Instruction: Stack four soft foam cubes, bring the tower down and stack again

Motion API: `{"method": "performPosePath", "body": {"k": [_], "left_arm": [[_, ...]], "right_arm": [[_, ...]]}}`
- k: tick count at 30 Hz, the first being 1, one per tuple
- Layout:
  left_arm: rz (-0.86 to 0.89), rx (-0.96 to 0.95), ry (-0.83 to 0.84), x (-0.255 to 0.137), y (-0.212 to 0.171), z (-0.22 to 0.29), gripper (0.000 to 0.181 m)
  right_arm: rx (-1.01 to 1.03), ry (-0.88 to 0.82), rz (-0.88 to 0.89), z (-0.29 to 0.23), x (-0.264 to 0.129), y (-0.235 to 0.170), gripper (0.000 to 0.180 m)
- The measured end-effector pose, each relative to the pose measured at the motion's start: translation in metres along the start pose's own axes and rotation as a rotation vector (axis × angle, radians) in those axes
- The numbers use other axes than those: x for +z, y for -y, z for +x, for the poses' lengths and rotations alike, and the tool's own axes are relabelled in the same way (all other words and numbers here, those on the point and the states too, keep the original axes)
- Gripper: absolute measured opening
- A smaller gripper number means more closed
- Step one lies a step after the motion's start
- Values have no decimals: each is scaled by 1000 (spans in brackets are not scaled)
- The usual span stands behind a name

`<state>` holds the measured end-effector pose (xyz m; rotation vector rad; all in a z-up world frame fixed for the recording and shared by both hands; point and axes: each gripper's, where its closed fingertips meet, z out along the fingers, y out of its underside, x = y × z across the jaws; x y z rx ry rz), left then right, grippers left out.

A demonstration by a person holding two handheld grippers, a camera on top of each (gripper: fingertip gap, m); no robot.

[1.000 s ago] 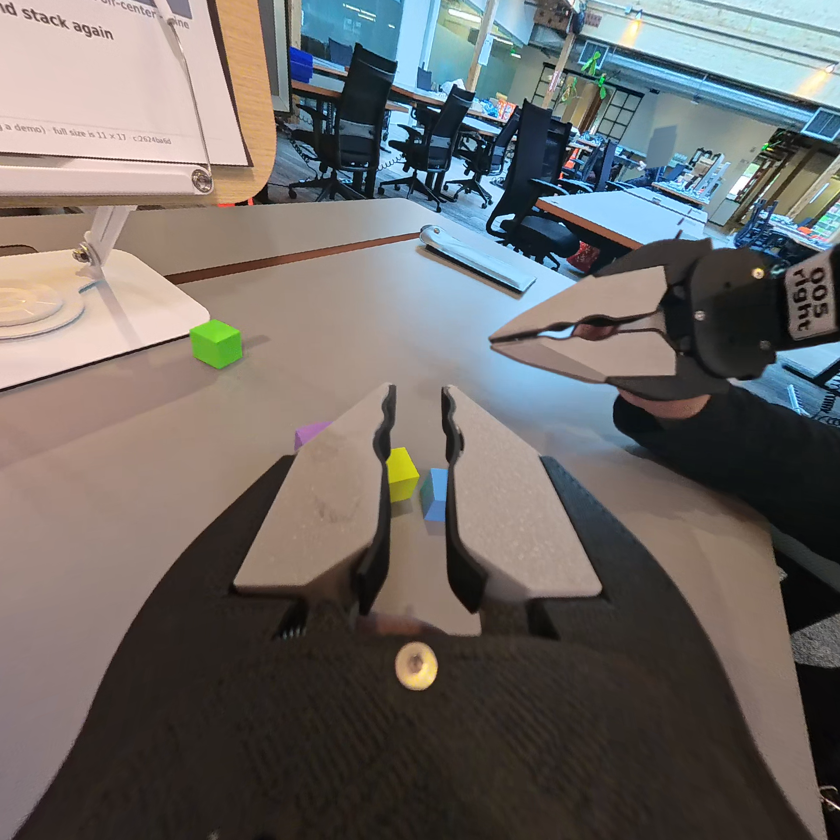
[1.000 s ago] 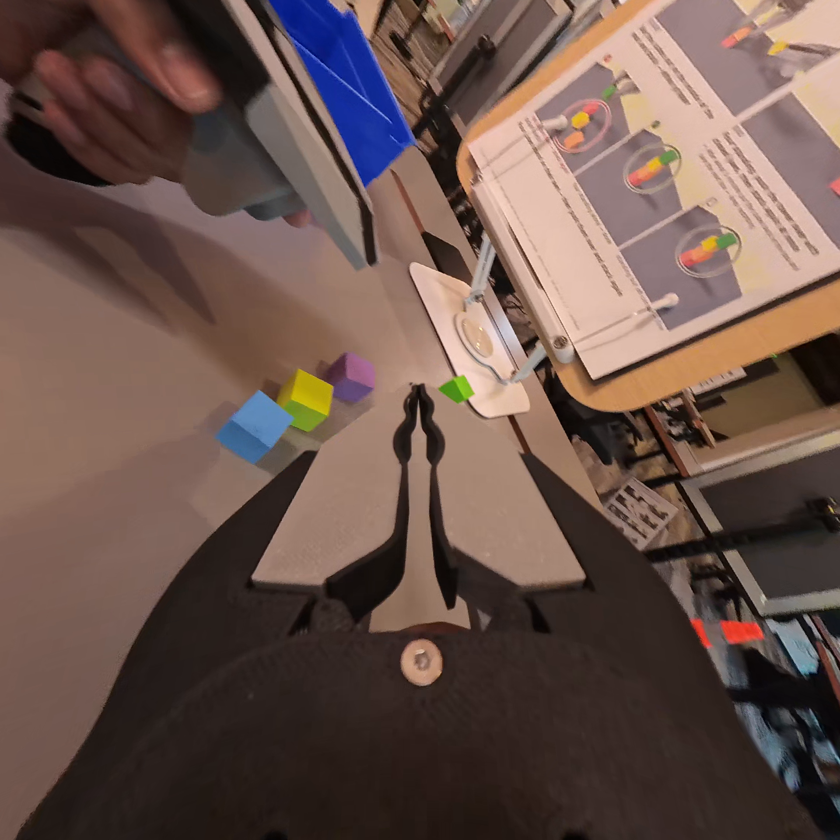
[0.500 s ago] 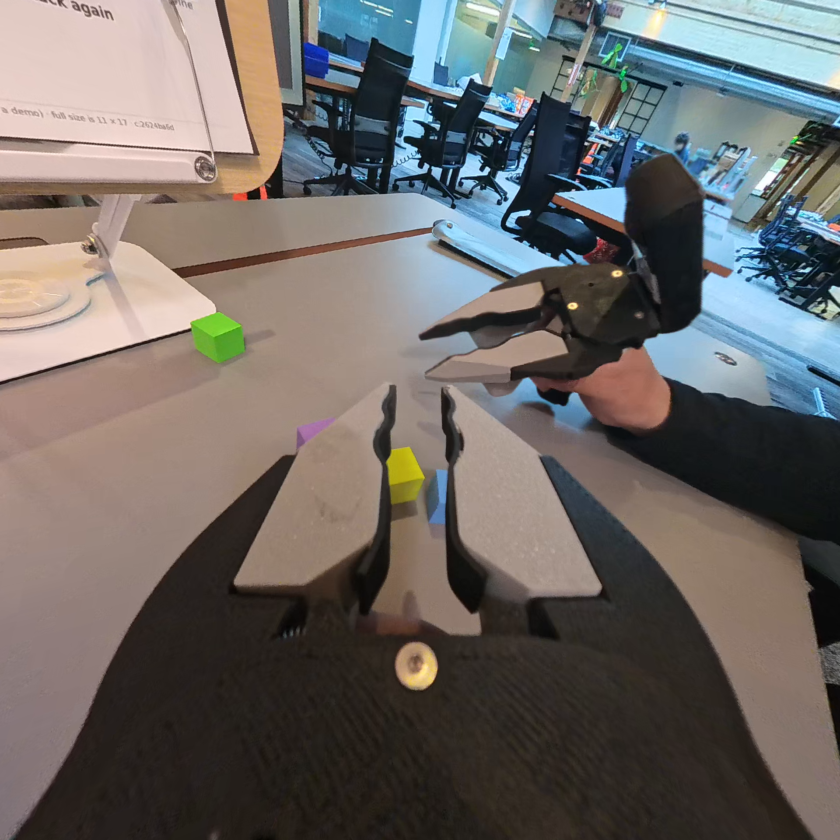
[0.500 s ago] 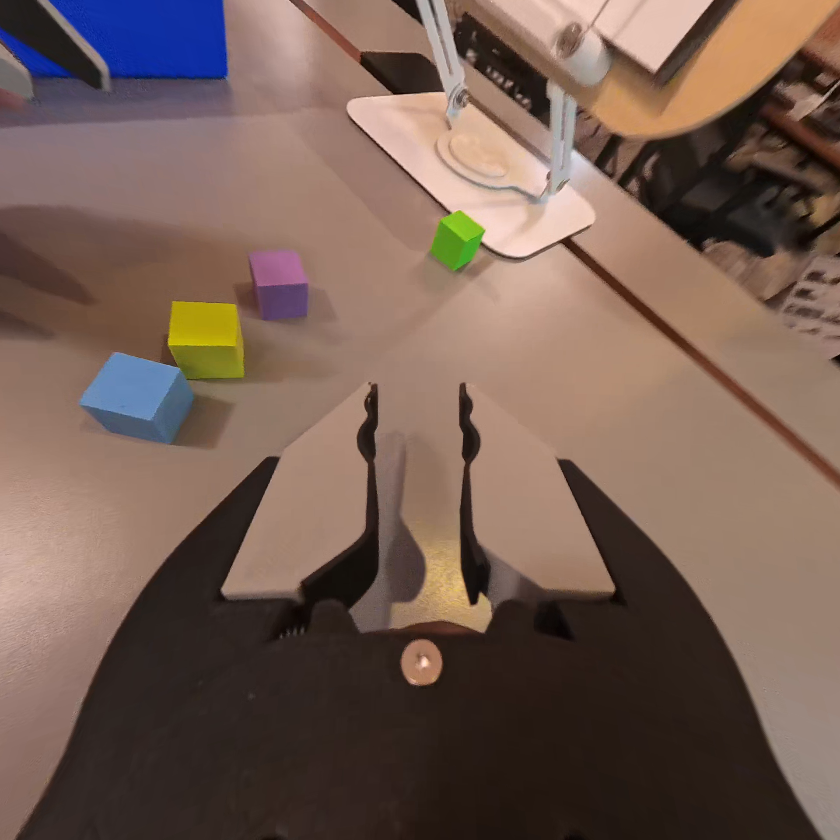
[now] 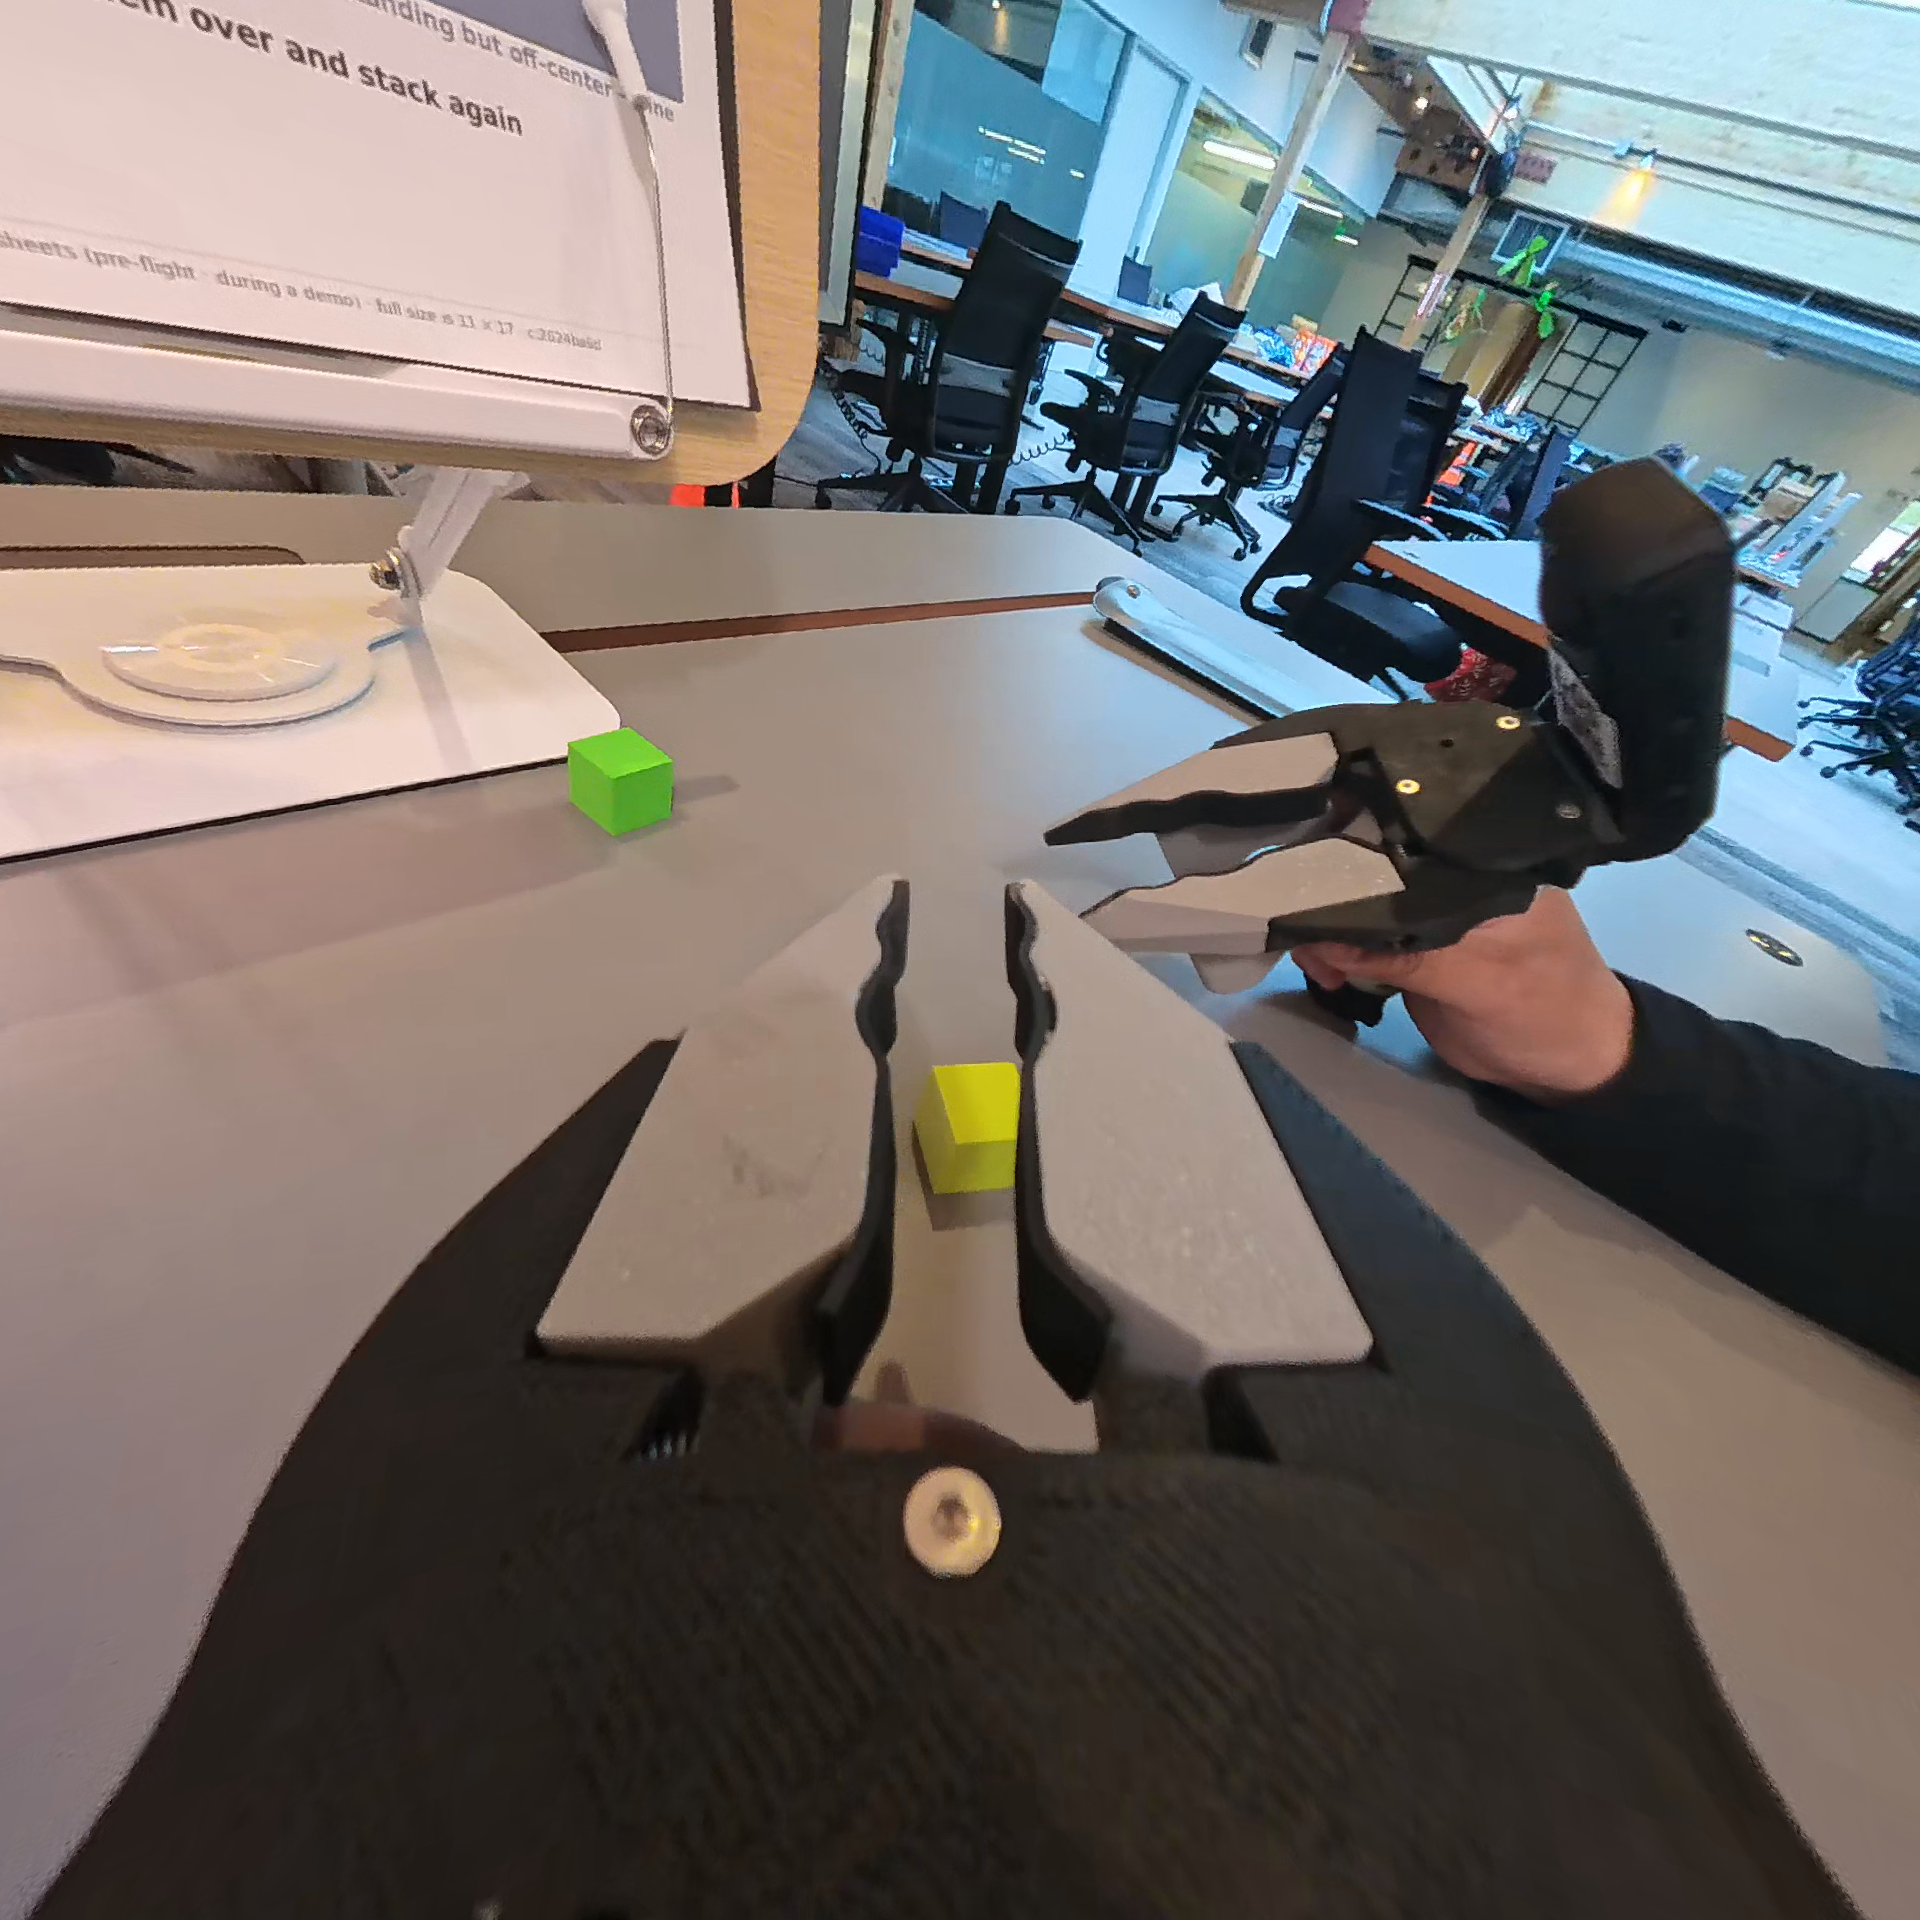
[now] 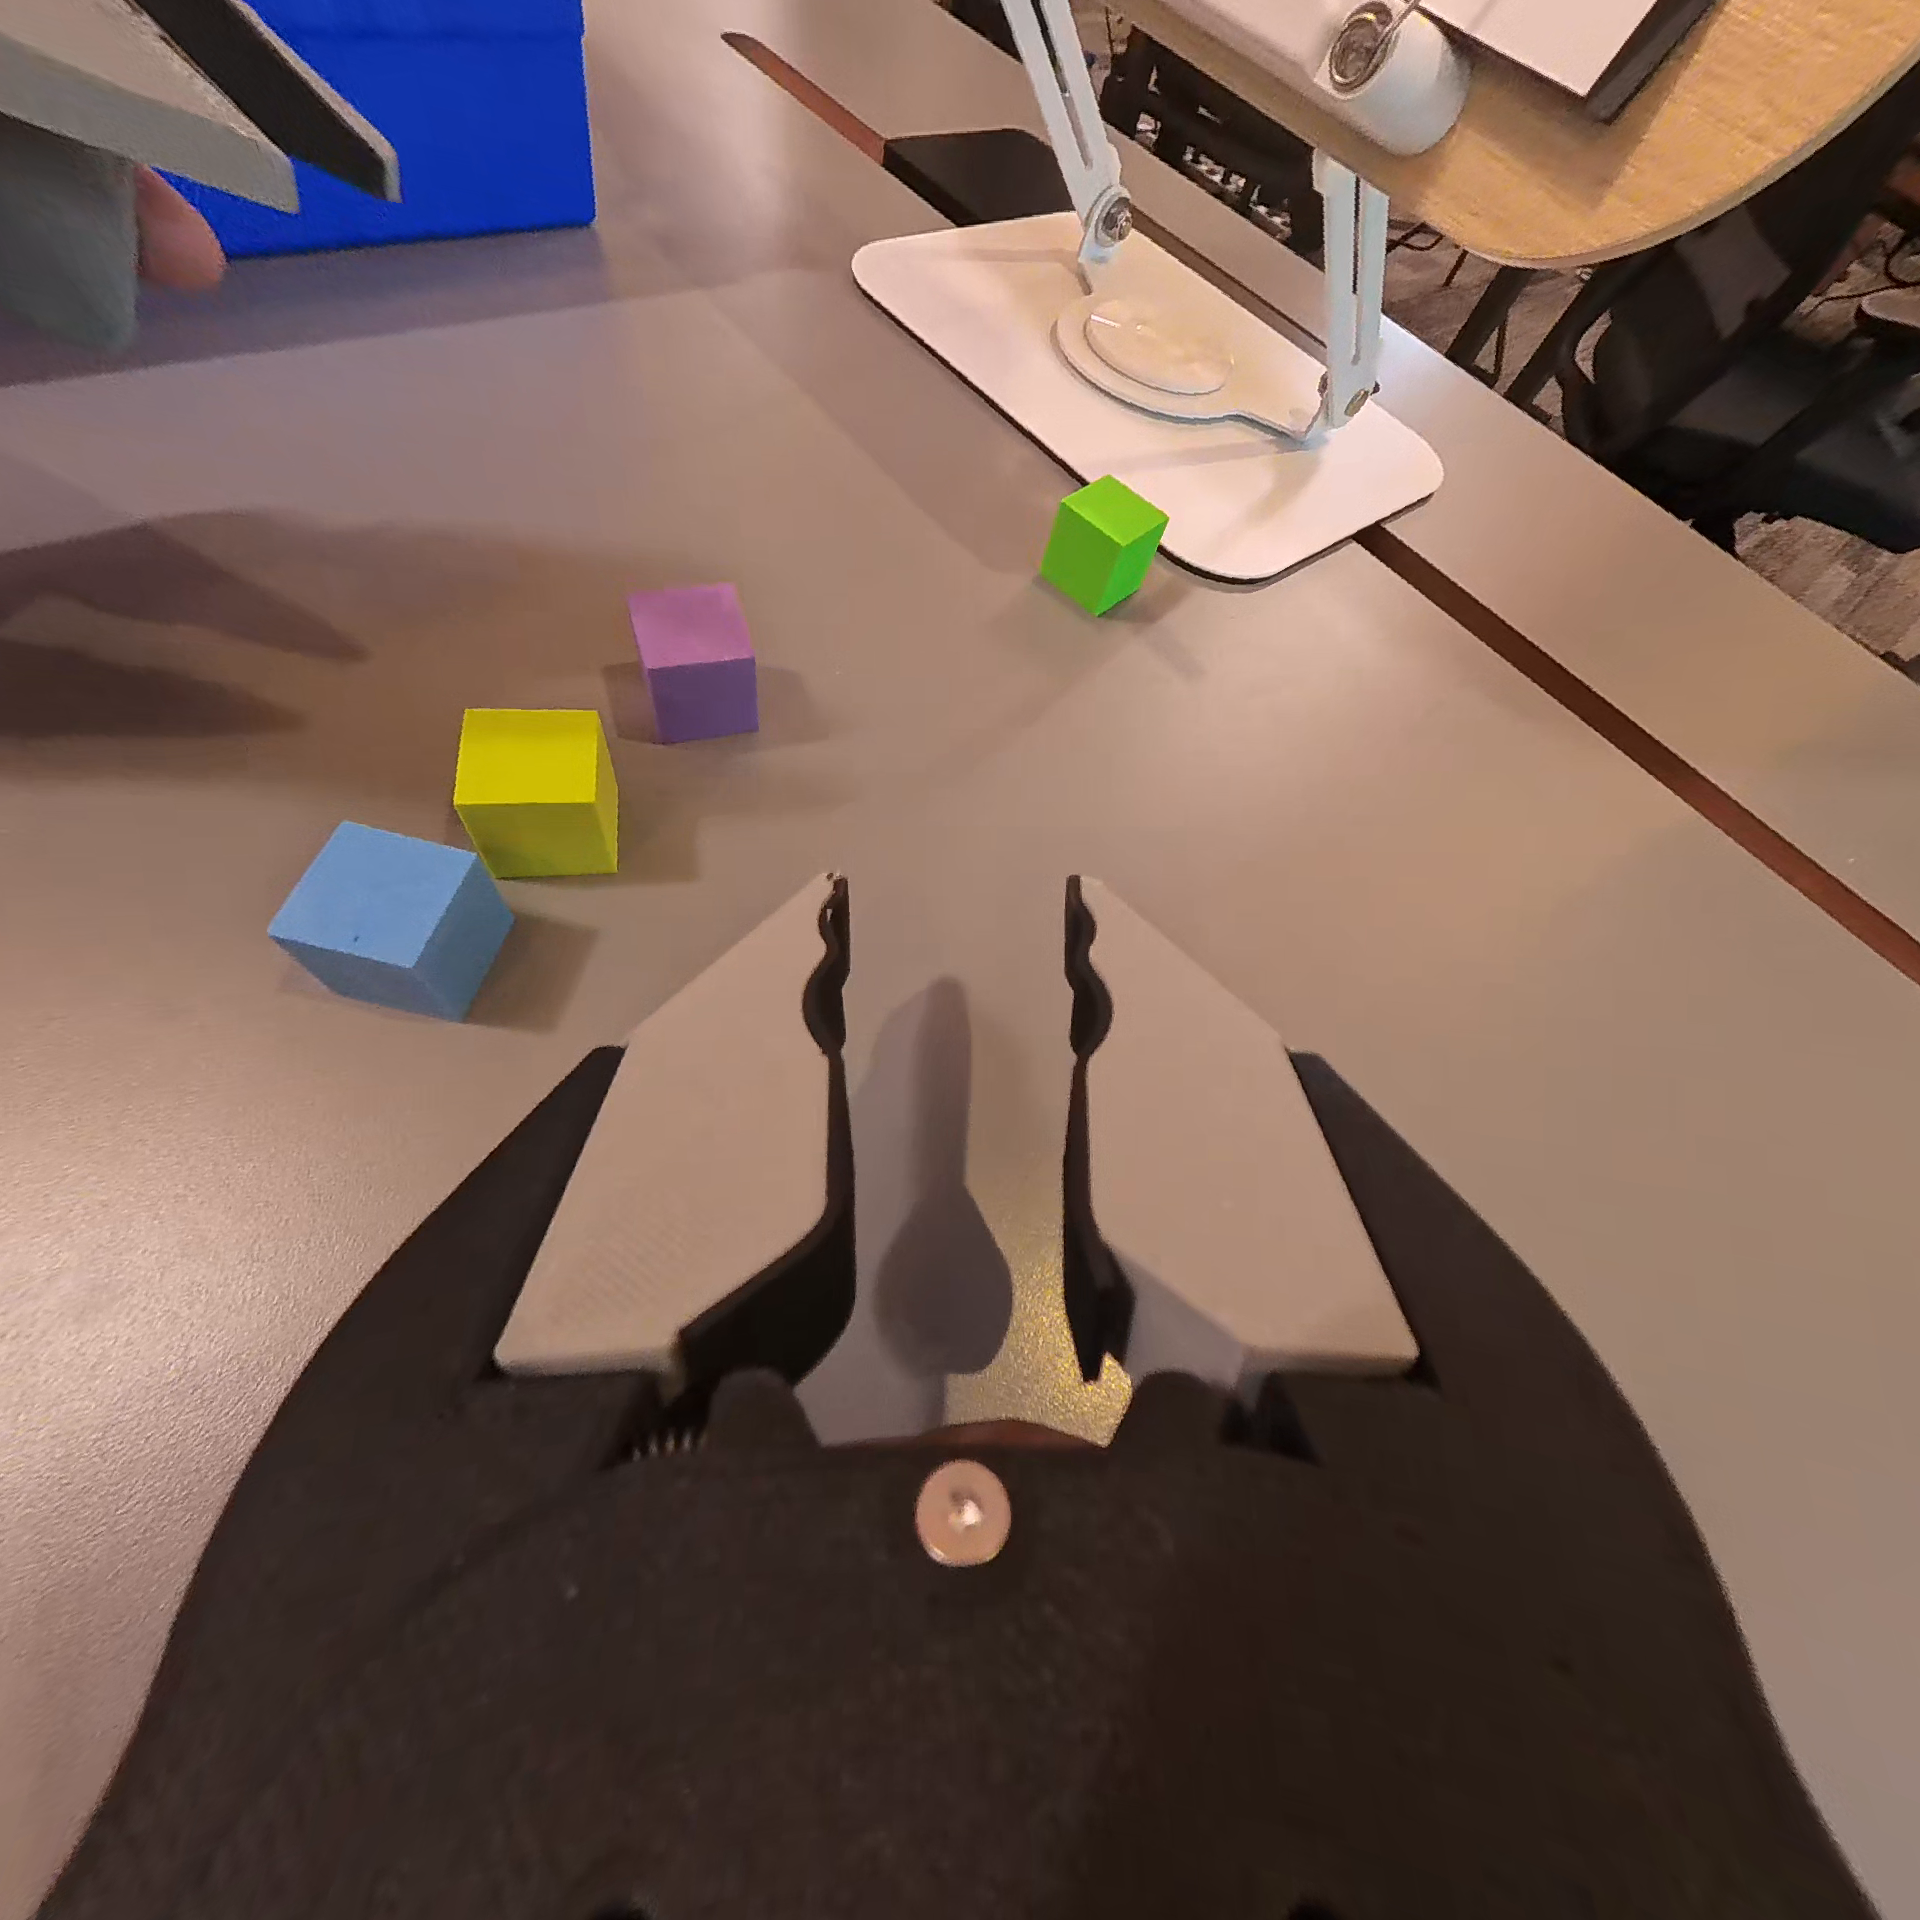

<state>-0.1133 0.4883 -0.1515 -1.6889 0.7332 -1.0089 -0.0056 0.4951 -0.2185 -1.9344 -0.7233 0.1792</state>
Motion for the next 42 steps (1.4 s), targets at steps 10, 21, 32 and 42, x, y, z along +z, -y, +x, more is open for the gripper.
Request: {"method": "performPosePath", "body": {"k": [10, 21, 32, 42], "left_arm": [[-31, 23, 7, 5, -9, 2, 16], [-37, 14, 33, 6, -13, -6, 16], [-88, 39, 42, 13, -26, -7, 16], [-83, 5, 70, 13, -28, -18, 16]], "right_arm": [[7, 10, -21, -2, 2, -3, 39], [64, 69, -76, -4, 7, -10, 41], [28, 66, -76, -9, 5, -10, 42], [-13, 46, -96, -12, 5, -13, 39]]}}
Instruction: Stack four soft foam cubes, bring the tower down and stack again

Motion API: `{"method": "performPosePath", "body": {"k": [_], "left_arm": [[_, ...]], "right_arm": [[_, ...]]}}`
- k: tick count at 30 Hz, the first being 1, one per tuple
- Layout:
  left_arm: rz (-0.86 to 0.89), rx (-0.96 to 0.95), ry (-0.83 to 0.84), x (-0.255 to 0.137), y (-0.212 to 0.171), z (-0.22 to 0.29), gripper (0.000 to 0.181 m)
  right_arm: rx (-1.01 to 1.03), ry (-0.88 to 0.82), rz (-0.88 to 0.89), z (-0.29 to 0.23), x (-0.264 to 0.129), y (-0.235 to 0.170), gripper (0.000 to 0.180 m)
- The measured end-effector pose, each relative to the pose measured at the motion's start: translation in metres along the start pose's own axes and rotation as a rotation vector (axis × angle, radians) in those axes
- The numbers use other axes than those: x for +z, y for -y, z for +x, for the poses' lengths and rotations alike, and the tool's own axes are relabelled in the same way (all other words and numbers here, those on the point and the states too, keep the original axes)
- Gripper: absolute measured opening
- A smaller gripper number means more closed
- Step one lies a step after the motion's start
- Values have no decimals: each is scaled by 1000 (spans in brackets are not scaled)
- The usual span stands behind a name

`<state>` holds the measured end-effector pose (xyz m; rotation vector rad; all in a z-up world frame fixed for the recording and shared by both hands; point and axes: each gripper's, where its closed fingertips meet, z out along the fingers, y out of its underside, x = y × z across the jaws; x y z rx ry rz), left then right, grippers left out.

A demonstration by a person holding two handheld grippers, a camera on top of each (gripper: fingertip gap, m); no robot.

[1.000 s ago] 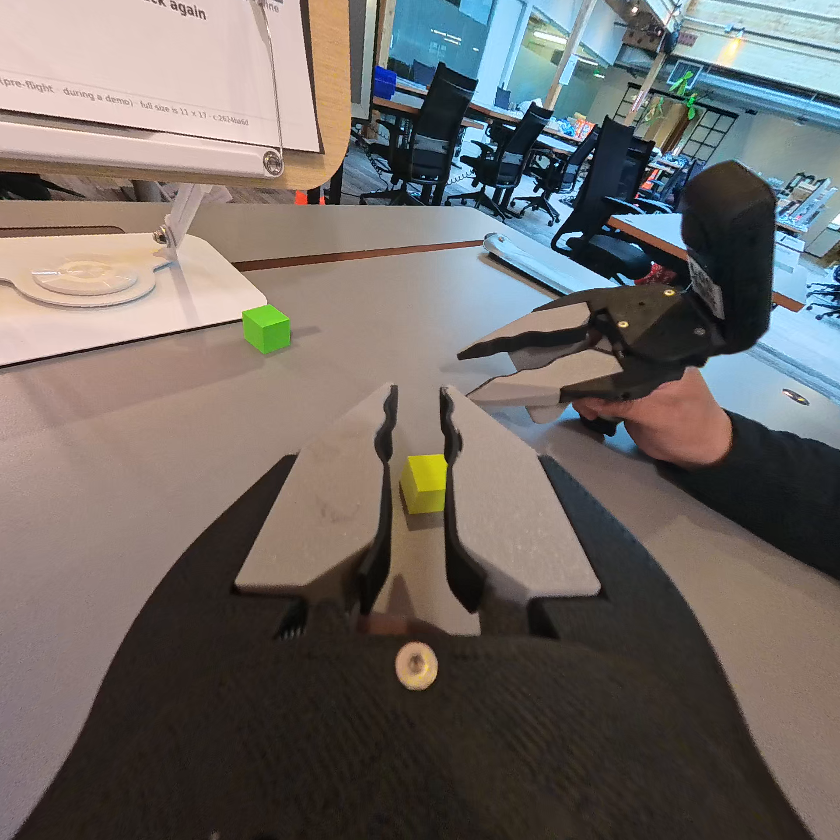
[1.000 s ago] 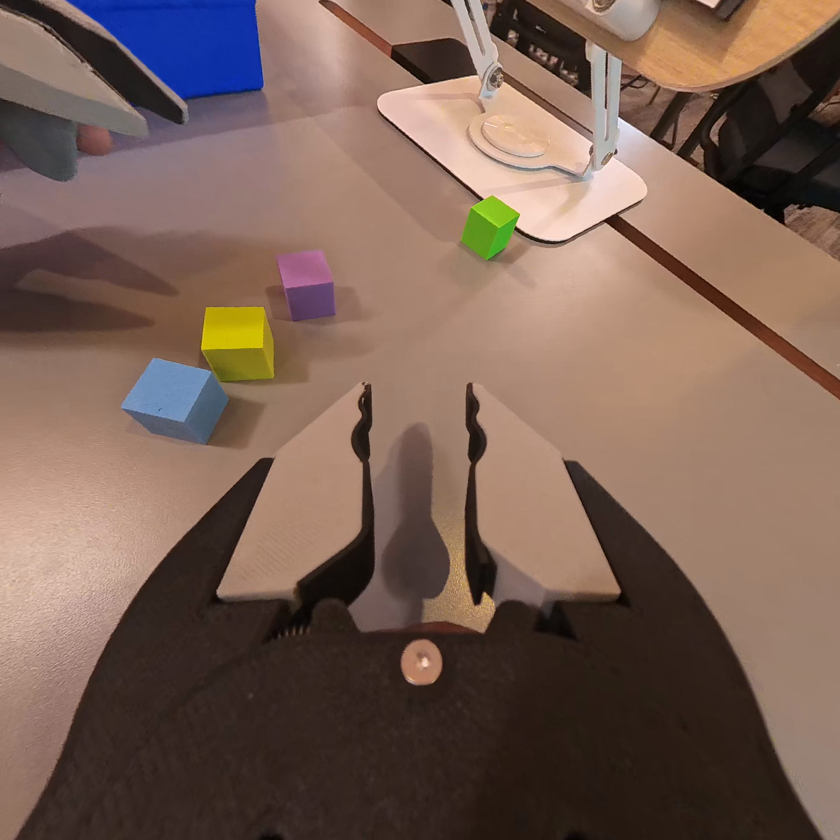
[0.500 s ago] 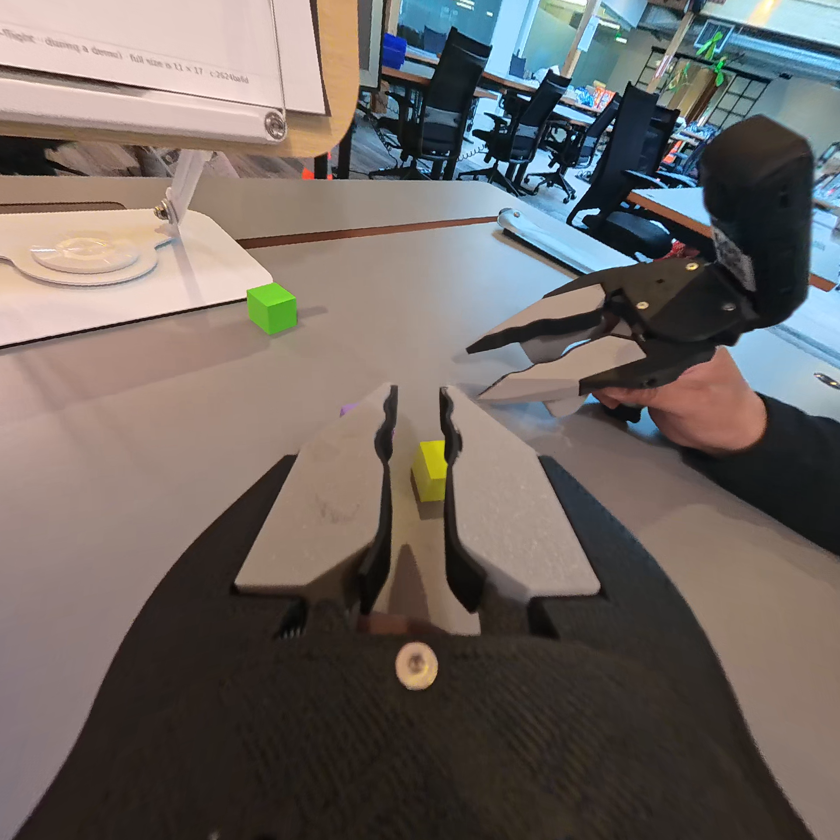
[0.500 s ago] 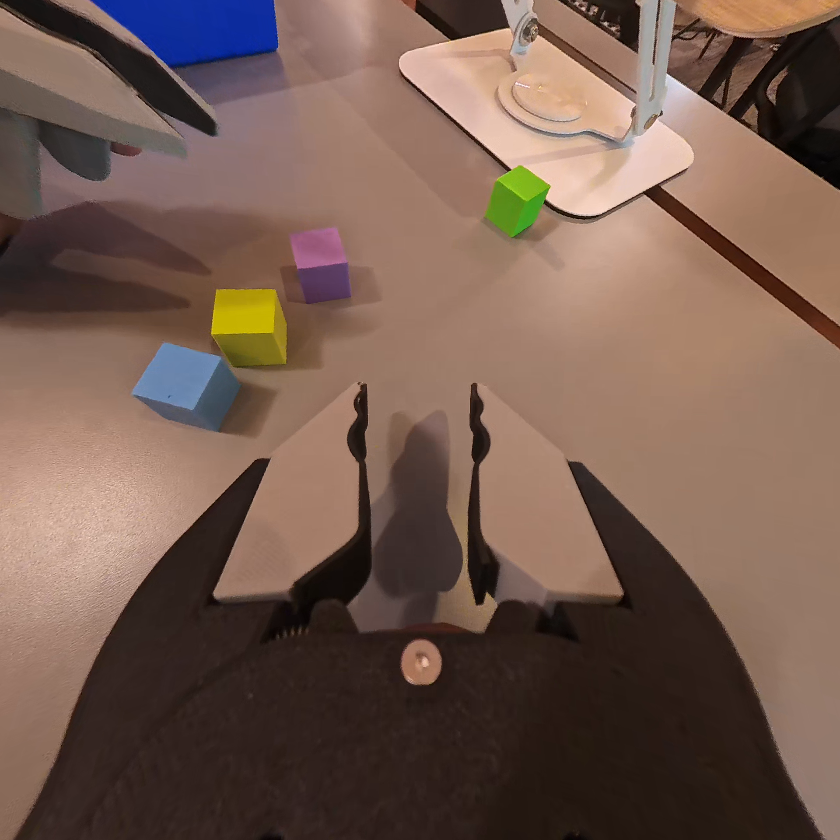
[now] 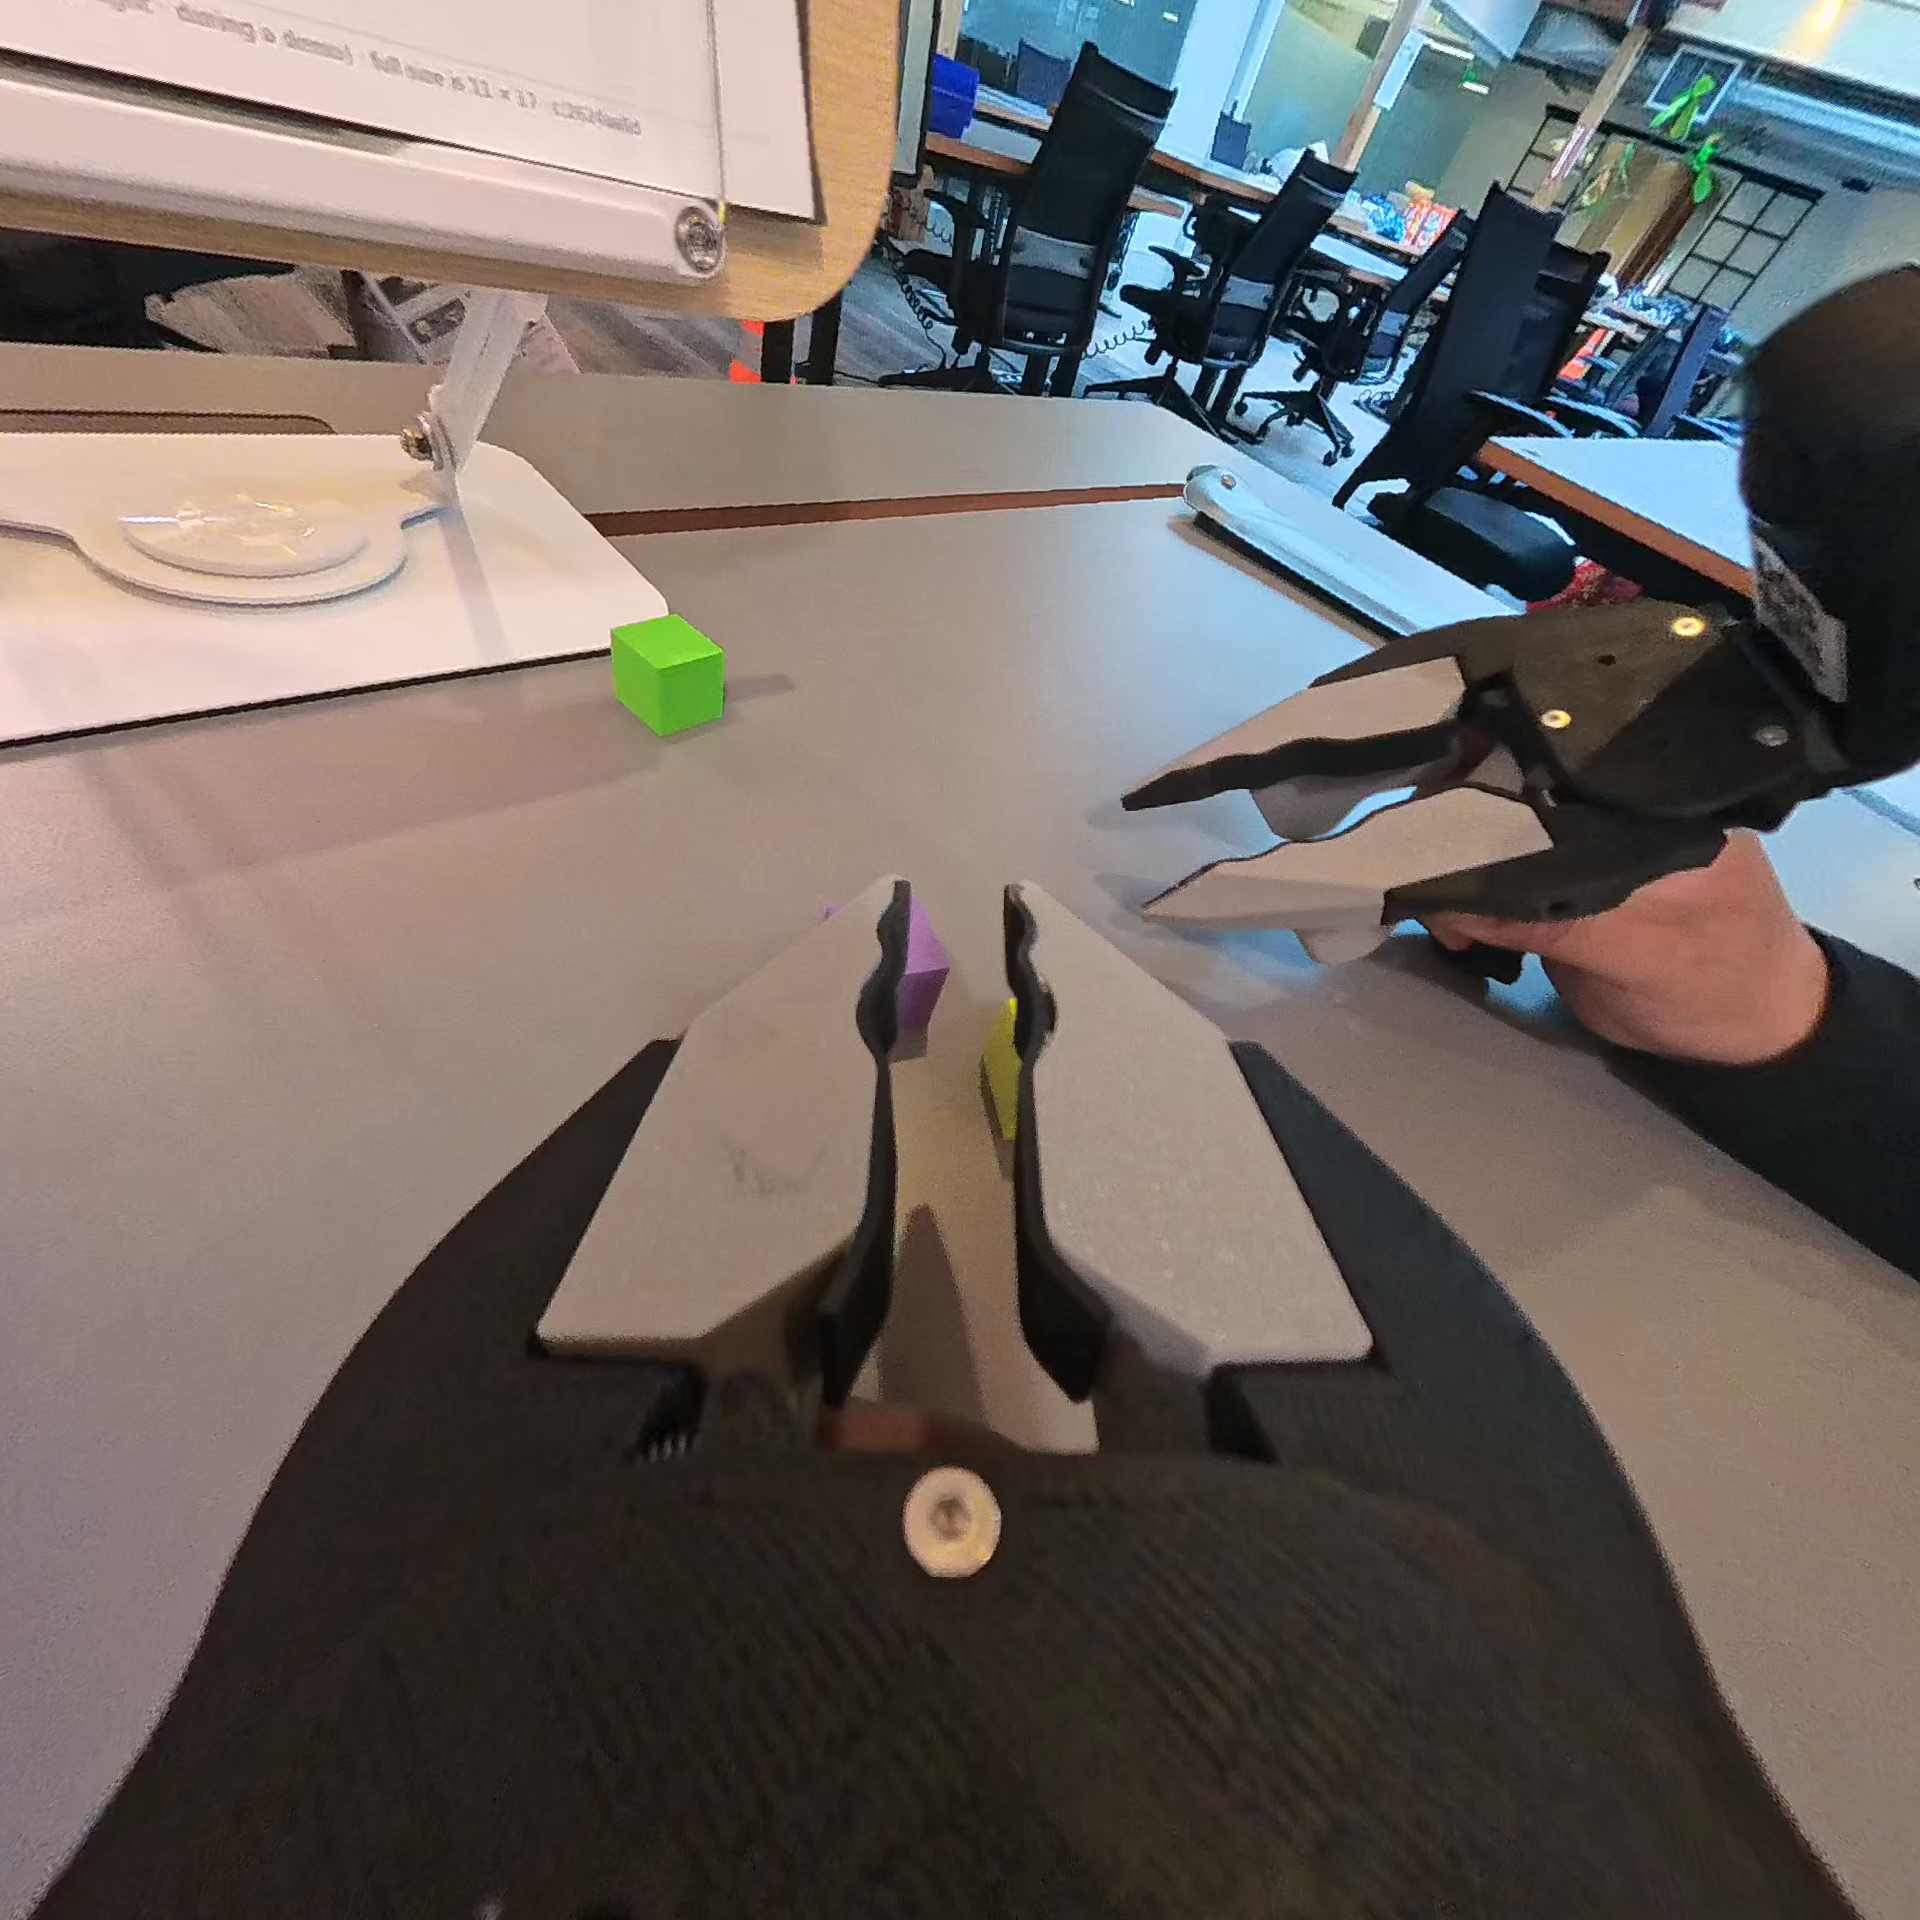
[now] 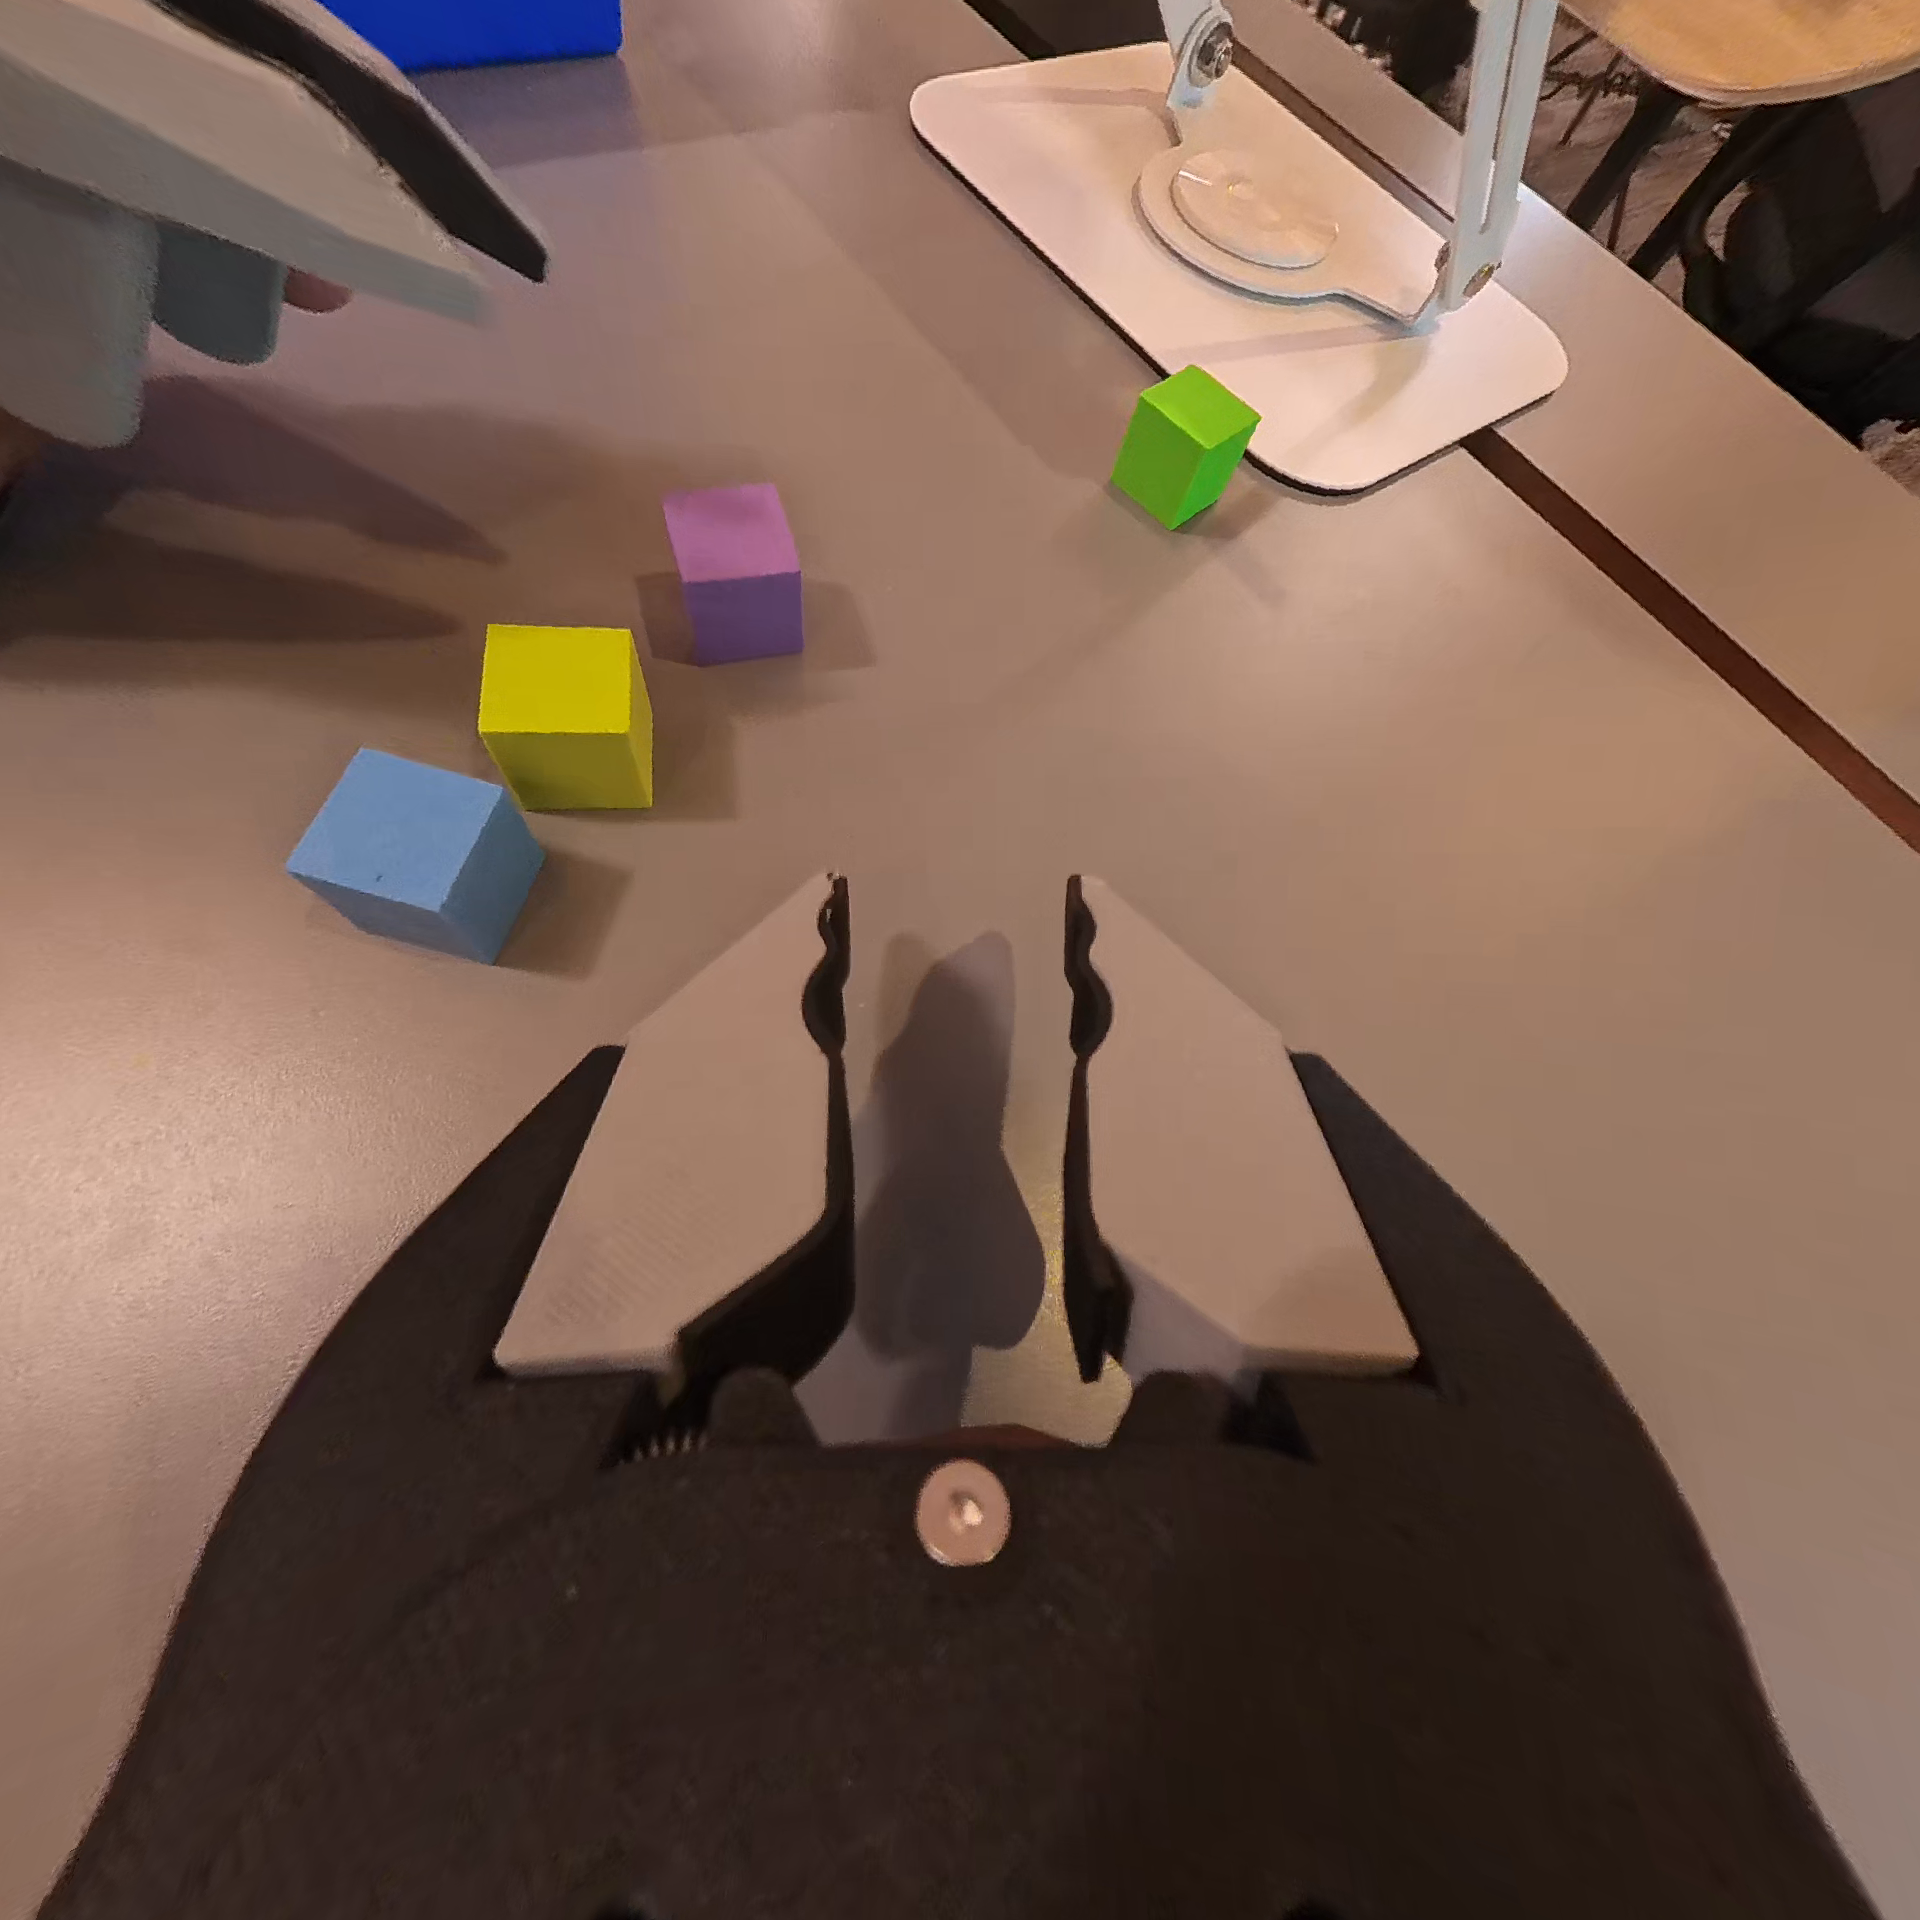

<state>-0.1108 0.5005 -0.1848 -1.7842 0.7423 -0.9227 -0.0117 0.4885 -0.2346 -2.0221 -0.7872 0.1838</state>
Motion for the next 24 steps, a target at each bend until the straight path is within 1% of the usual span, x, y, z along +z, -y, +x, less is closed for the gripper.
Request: {"method": "performPosePath", "body": {"k": [6, 15, 24], "left_arm": [[5, 9, 14, -1, 1, -1, 16], [15, 11, 18, -2, 3, -2, 15], [18, 11, 18, -3, 4, -2, 15]], "right_arm": [[-22, -21, 7, -1, -2, 1, 36], [20, -27, 46, 4, -6, 5, 36], [0, -23, 25, 1, -3, 2, 36]]}}
